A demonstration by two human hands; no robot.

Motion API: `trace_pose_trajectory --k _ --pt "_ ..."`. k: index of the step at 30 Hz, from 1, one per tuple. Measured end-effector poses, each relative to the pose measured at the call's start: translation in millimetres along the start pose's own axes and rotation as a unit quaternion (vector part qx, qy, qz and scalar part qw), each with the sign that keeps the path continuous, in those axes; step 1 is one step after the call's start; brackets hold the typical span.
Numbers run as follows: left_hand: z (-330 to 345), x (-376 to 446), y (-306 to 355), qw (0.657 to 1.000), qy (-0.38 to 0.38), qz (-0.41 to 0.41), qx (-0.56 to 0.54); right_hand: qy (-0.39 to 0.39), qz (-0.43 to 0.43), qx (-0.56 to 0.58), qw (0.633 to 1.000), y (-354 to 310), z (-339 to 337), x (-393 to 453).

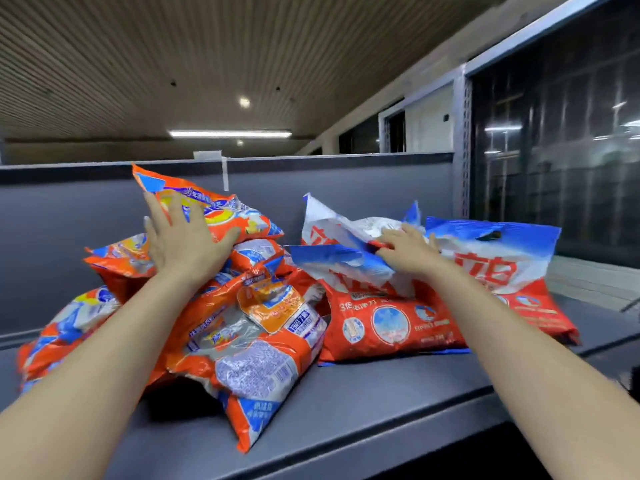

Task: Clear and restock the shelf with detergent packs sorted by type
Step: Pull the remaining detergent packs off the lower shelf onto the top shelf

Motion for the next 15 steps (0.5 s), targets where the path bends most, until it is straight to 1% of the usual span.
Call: trace_pose_trajectory --k 2,4,6,8,10,12,13,15 --pt "-0.7 -1.9 -2.1 1.0 -0.025 0.01 -0.006 0.03 0.022 0.05 0.998 0.3 -8.0 -0.7" --pt "-1.6 -7.6 -4.3 0.998 -0.047 0.017 -0.027 0.074 0.051 0.128 0.988 1.7 -14.2 -5.6" --pt "-5.9 -18.6 -5.5 0.995 -0.068 0.007 -0.075 0.112 0.079 0.208 0.968 2.3 -18.7 -14.5" --pt "-11.3 -30.3 -6.6 0.992 -0.072 0.003 -0.101 0.164 0.09 0.266 0.946 0.0 -27.6 -27.4" --pt "-19.7 -41.4 -7.7 0.992 -0.058 0.001 -0.114 0.224 0.068 0.287 0.929 -4.2 -40.1 -43.7" --pt "-30.2 -53.2 -9.7 0.992 -0.021 -0.009 -0.121 0.276 0.026 0.273 0.921 -10.7 -50.3 -62.1" --pt "-36.3 -61.1 -10.6 0.993 -0.001 -0.018 -0.12 0.295 0.008 0.26 0.919 -14.6 -53.6 -72.7" --pt "-48.8 -76.6 -12.8 0.992 0.013 -0.053 -0.112 0.327 -0.024 0.239 0.914 -22.6 -57.8 -93.6"
Point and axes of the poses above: each hand's wrist, its own x-axis towards the middle knuckle, its own z-axis out of the palm, y = z × x, the point moved 4 cm from there along x, towards the middle knuckle, and after that the axes turned 9 degrees about y, right-handed, at the moved point
